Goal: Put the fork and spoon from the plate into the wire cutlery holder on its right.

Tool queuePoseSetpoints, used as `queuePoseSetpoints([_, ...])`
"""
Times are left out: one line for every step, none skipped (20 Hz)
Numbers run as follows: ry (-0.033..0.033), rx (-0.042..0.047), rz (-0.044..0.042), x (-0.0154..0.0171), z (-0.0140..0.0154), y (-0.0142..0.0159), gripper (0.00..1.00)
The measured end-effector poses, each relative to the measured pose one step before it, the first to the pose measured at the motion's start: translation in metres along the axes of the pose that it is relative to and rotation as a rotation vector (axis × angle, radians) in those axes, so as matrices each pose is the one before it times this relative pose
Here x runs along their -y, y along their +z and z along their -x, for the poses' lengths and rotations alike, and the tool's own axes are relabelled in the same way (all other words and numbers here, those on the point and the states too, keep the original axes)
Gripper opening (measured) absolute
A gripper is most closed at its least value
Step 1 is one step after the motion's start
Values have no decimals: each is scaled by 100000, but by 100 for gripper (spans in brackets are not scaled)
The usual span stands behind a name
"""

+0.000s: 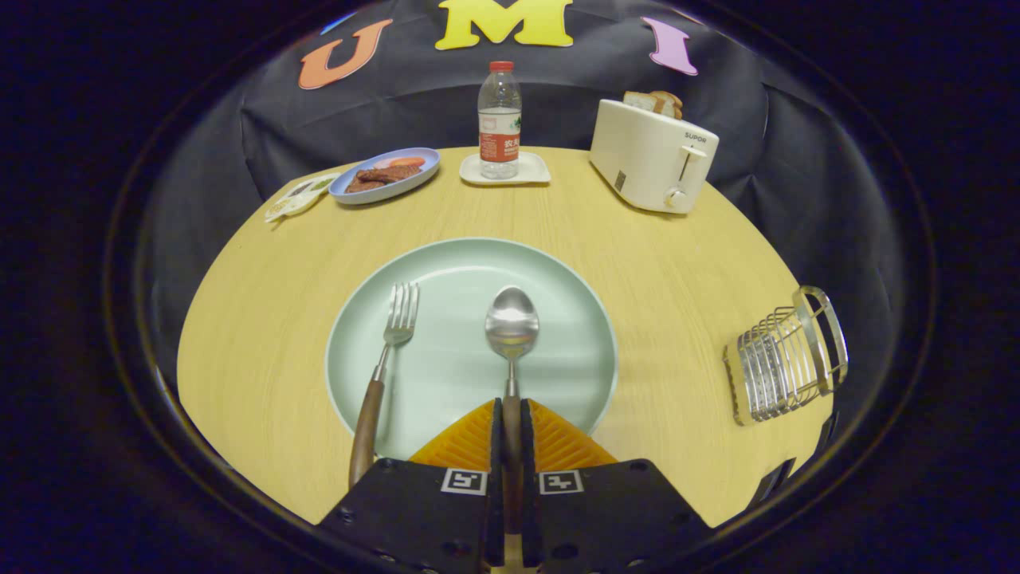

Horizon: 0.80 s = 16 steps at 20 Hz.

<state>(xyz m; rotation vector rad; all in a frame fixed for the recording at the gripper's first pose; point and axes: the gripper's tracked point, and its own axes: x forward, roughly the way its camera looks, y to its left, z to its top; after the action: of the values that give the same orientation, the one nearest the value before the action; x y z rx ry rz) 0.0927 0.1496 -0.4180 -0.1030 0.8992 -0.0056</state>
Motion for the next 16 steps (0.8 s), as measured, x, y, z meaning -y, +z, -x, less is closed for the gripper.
queuePoseSetpoints([218, -389, -199, 42, 84, -97, 9])
queuePoseSetpoints([746, -573, 676, 26, 484, 59, 4])
queuePoseSetpoints([1068, 267, 946, -21, 365, -6, 4])
queuePoseSetpoints([1011, 491, 1265, 68, 459, 5, 4])
queuePoseSetpoints([776, 225, 889, 110, 543, 32, 4])
queuePoseSetpoints([1479, 412, 490, 94, 785, 78, 4])
queuePoseSetpoints([1480, 596, 143, 113, 723, 169, 4])
queuePoseSetpoints([1000, 566, 497, 251, 749, 125, 4])
queuePoseSetpoints([1297, 129, 254, 300, 805, 144, 4])
queuePoseSetpoints([1689, 88, -229, 140, 756, 44, 4])
queuePoseSetpoints([1675, 105, -323, 417, 1043, 207, 4])
queuePoseSetpoints([793, 291, -288, 672, 780, 146, 4])
queuePoseSetpoints([462, 416, -319, 822, 794, 222, 4])
queuePoseSetpoints([700, 22, -413, 809, 614, -55, 4])
queuePoseSetpoints([-135, -780, -464, 948, 439, -136, 4])
queuePoseSetpoints([-1411, -855, -403, 1349, 351, -227, 4])
